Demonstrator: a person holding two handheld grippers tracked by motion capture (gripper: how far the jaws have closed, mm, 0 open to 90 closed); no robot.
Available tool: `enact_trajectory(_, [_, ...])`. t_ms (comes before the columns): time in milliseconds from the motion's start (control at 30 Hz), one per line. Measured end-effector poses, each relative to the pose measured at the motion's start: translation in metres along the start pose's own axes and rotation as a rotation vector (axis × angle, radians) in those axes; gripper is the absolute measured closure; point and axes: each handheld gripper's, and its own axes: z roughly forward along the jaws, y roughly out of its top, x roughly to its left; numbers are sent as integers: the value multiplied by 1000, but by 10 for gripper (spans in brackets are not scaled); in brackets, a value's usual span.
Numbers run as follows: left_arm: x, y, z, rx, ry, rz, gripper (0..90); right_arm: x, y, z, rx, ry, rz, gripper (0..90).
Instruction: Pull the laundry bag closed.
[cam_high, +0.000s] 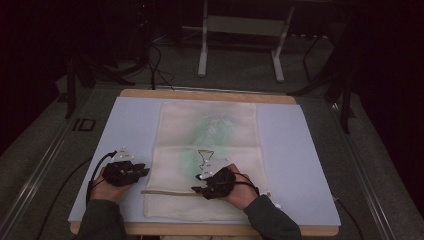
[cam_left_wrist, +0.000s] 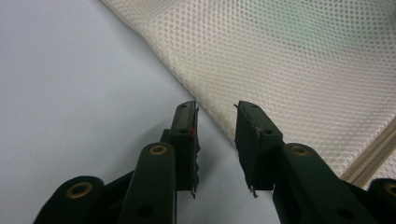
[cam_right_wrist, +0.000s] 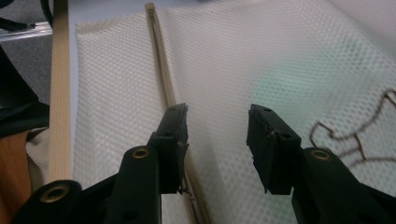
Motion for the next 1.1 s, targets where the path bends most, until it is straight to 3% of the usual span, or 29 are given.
enact_trajectory(367, [-1,1,1,3,-7,4,687,8,19,17,2,27,-37,596])
enact_trajectory(1100, [0,0,1,1,-9,3,684,18,42,45,8,52,-63,650])
